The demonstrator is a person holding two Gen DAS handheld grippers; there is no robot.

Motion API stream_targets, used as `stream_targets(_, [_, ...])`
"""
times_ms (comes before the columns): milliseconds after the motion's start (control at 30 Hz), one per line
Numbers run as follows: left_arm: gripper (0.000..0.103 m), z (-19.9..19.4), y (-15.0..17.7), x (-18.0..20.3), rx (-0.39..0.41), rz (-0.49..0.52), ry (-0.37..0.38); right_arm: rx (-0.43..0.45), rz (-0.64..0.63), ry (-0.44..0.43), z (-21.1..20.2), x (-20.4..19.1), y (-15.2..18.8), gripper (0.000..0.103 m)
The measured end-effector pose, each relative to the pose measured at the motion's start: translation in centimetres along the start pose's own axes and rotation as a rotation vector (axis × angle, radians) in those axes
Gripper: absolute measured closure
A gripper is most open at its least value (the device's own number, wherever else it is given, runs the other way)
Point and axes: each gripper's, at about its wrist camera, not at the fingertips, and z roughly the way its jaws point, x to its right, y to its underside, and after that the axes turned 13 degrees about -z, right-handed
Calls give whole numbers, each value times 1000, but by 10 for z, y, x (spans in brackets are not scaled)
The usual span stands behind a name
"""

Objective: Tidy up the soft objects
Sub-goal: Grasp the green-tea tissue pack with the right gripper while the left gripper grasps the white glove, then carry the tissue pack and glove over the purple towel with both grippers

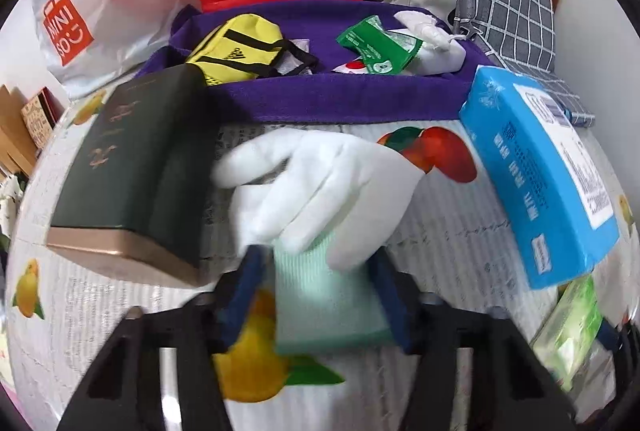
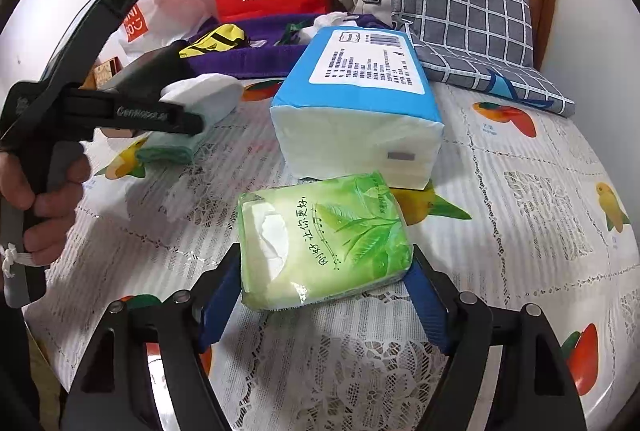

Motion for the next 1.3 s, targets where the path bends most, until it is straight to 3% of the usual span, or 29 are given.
stream_targets(33, [72,-2,2,-3,-13,7,22,1,4,0,0,0,0,26])
stream_targets(133, [85,-10,12,-12,-58,22,86,2,10,3,0,1,0,27])
stream_targets(367, [86,-39,46,-43,-58,46,40,-18,21,31,-8,-1,6,27])
stream_targets(500, [86,-56,62,-76,-64,4,17,-33,37,35,-14,2,11,28])
stream_targets(567, [84,-61,69,-92,-70,-16,19,-39,49,34,-17,4,15,28])
stream_targets(667, [57,-70,76,-105,-53,-21,39,-40,62,27,-21,6,18,28])
stream_targets(733, [32,-75,79,-108,-45,-18,61,-42,68,26,-22,6,19,28])
stream_targets(800, [30,-82,80,-108,-24,-19,95,-44,70,25,-23,6,19,28])
stream_targets(867, [22,-85,77,-107,-19,-38,124,-44,71,20,-24,5,19,28])
stream_targets(1000, [22,-74,65,-102,-29,-79,131,-44,69,11,-24,3,19,28])
stream_targets(1133, [21,-51,61,-89,-58,-75,85,-45,71,13,-23,5,20,28])
stream_targets(1233, [18,-44,64,-72,-17,-11,-4,-42,79,15,-22,8,20,28])
stream_targets(1300, [17,-42,63,-68,-7,-2,-3,-39,83,18,-21,11,21,28])
